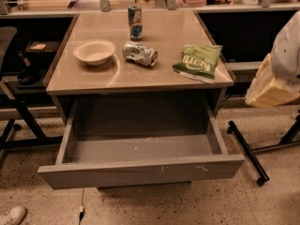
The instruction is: Close top drawer
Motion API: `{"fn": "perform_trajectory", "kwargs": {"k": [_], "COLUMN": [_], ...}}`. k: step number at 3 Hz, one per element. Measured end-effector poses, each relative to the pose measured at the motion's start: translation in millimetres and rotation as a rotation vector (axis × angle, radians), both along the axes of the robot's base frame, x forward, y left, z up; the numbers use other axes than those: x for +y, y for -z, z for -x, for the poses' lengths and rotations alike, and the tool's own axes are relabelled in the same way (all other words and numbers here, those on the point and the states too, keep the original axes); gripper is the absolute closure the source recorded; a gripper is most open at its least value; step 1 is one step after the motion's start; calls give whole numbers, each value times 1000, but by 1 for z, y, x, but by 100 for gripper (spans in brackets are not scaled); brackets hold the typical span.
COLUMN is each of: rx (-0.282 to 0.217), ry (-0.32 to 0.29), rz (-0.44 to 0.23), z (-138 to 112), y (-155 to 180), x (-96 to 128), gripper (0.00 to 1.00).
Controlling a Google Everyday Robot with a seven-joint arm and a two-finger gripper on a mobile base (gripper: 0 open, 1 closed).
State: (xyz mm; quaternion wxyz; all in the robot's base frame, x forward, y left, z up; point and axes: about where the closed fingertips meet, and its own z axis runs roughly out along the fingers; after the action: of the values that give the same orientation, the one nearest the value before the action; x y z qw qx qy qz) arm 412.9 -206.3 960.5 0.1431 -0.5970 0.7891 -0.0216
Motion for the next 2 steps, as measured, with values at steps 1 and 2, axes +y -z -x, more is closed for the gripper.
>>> {"fn": "perform_trajectory", "kwargs": {"k": [1,2], "rx": [93,230], "ry": [22,17], "rz": [-24,-55], "z": [45,79], "y": [39,95], "x": [26,50], "gripper": [100,100]}}
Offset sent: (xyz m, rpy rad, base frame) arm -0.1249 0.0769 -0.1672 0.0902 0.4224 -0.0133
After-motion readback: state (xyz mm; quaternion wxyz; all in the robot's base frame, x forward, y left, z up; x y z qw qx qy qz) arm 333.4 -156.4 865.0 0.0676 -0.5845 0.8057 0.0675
